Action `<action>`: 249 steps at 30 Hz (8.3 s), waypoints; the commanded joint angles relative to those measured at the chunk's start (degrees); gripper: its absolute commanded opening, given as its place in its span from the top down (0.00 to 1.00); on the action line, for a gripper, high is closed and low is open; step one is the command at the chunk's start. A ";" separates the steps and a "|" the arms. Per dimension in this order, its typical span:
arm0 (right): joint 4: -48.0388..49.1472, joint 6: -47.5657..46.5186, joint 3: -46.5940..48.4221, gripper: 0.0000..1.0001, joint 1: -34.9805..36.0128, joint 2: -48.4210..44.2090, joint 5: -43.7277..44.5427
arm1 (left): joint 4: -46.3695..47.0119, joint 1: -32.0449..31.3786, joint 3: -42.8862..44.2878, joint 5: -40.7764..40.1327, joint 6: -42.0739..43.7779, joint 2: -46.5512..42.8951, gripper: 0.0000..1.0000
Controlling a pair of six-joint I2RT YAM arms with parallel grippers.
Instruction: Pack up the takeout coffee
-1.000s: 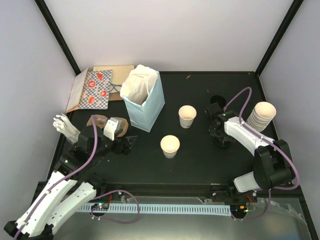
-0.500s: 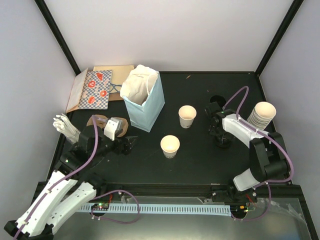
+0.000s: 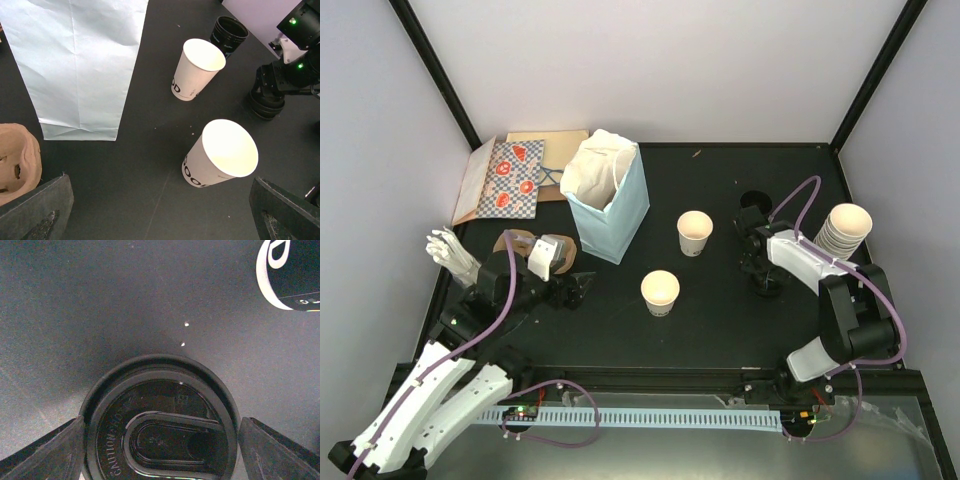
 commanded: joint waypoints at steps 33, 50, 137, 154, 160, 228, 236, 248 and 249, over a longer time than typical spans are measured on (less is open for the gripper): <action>-5.18 -0.99 2.88 0.22 -0.84 -12.59 -1.03 | 1.48 -0.29 -0.17 1.03 0.59 1.03 0.01; -3.37 -1.66 -0.27 0.22 -0.68 -12.40 -1.62 | 1.56 -0.40 -0.17 1.73 0.74 1.43 0.01; -4.40 -5.09 0.01 0.28 3.57 -29.12 -15.05 | 24.16 -30.34 18.07 0.12 -21.07 35.87 0.10; -0.39 -11.67 3.76 0.31 21.34 -29.71 -19.37 | 0.37 -21.22 10.15 -10.52 -21.86 13.82 0.02; 1.69 -12.37 5.20 0.31 30.45 -28.56 -16.23 | 1.88 -13.91 6.84 -3.32 -22.17 11.05 0.02; 10.75 -16.43 9.43 0.30 46.61 -6.71 -3.56 | 23.72 -4.09 -8.68 20.19 -26.78 24.84 0.33; 11.35 -16.91 9.39 0.30 46.65 -6.75 -4.35 | 24.36 -3.78 -8.86 20.76 -26.54 25.59 0.34; 11.85 -17.75 9.34 0.30 46.77 -5.85 -5.65 | 27.71 -2.88 -10.77 22.73 -27.49 27.22 0.35; 11.90 -17.74 9.35 0.30 46.83 -5.70 -5.73 | 27.94 -2.80 -10.86 23.01 -27.47 27.39 0.35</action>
